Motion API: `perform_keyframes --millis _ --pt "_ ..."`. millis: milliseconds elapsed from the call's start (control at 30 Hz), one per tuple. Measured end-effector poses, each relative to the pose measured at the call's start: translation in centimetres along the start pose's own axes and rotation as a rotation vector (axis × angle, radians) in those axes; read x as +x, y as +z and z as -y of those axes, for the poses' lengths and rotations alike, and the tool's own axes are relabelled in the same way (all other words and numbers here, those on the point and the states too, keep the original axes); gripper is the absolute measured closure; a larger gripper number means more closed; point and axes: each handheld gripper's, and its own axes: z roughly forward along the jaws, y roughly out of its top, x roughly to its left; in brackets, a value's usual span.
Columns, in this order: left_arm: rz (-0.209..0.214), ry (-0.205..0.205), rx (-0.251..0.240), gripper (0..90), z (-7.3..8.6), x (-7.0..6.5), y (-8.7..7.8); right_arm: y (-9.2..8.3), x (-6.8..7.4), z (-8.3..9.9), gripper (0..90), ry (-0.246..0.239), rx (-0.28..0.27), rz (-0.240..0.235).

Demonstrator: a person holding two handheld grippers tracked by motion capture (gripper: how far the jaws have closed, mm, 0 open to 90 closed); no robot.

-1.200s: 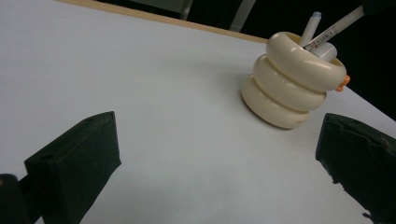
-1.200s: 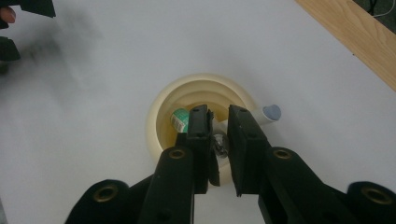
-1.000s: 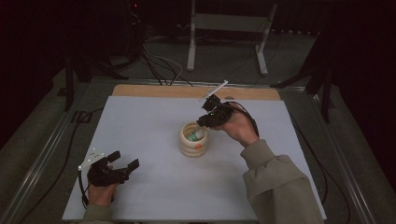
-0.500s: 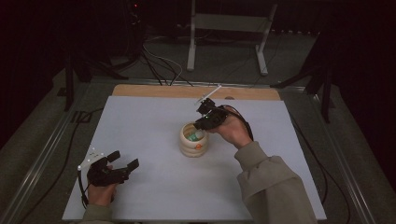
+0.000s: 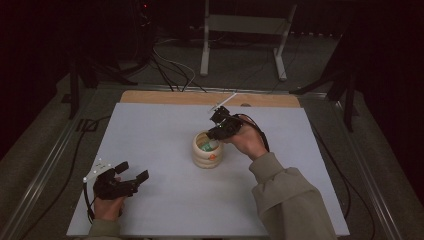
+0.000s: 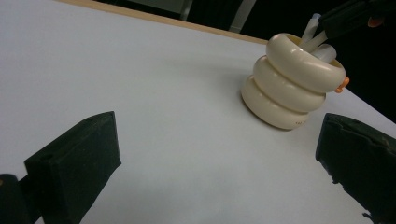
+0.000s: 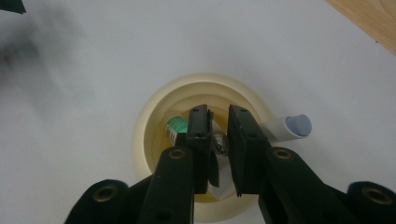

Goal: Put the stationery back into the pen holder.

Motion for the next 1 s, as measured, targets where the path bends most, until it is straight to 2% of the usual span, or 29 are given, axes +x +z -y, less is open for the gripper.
perform_keyframes --millis 100,133,267,400,433,467,533,633,700,800,867,1000 --pt "-0.001 0.001 0.000 0.2 0.0 0.0 0.0 0.0 0.0 0.1 79.6 0.009 -0.010 0.001" --pt "-0.001 0.000 0.000 0.2 0.0 0.0 0.0 0.1 -0.1 0.1 76.2 0.008 -0.018 0.006" --pt "0.000 0.001 0.000 0.2 0.0 0.0 0.0 0.0 -0.3 0.4 57.2 0.012 -0.076 0.031" --pt "0.000 0.002 0.002 0.2 0.0 0.0 0.0 -0.4 -0.6 0.5 38.8 0.041 -0.126 -0.007" --pt "0.001 0.003 0.002 0.3 0.0 0.0 0.0 -0.6 -0.6 0.5 33.6 0.045 -0.140 -0.001" --pt "0.001 0.003 0.002 0.3 0.0 0.0 0.0 -0.6 -0.6 0.5 33.6 0.045 -0.140 -0.001" --pt "0.000 0.003 0.002 0.3 0.0 0.0 0.0 -1.0 -0.5 0.5 24.1 0.054 -0.172 0.022" --pt "0.000 0.002 0.001 0.3 0.0 0.0 0.0 -1.2 -0.7 0.6 15.6 0.073 -0.184 0.039" --pt "-0.001 0.003 0.001 0.3 0.0 0.0 0.0 -1.4 -0.8 0.7 12.9 0.087 -0.193 0.056" --pt "-0.001 0.003 0.000 0.2 0.0 -0.1 0.0 -1.6 -1.0 1.0 9.3 0.091 -0.196 0.040" --pt "-0.002 0.002 0.000 0.3 0.0 0.0 0.0 -1.7 -1.0 1.2 4.4 0.097 -0.193 0.051" --pt "-0.004 0.004 -0.001 0.3 0.0 -0.1 0.0 -2.3 -1.3 1.7 1.7 0.107 -0.212 0.054"
